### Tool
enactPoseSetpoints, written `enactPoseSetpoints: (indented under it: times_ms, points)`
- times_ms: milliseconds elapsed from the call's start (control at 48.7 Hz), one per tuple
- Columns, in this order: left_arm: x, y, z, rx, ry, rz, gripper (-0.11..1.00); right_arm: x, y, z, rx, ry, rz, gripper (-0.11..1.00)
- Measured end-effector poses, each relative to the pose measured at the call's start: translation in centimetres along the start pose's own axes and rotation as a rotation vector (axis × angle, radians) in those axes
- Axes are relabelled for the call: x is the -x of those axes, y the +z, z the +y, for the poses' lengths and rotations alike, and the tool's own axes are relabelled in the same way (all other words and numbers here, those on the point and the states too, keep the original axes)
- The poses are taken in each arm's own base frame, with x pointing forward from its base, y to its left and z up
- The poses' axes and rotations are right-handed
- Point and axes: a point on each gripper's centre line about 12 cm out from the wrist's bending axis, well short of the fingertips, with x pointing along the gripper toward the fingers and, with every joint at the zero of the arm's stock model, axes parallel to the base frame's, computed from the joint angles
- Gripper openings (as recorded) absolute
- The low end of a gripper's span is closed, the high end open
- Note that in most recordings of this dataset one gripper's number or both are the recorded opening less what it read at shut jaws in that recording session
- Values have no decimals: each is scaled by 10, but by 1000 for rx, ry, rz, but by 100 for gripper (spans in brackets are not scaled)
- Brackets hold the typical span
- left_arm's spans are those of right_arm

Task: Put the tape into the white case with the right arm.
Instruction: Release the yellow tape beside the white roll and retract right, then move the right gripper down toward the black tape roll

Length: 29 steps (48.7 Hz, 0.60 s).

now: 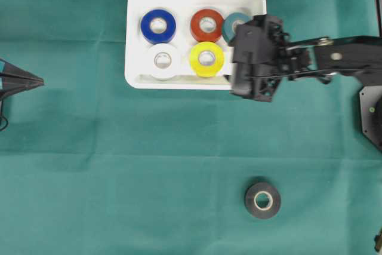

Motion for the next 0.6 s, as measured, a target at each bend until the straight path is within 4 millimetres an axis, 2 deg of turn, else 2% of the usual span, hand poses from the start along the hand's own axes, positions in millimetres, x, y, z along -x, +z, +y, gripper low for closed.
enactPoseSetpoints:
  times_ms: [246,595]
  points:
    - [0,0,0,-2,0,0,1,35,-34,-4,-4,6,-19,71]
    - [0,0,0,-3,0,-2,1,69,-77,-8,-9,17,-65,70]
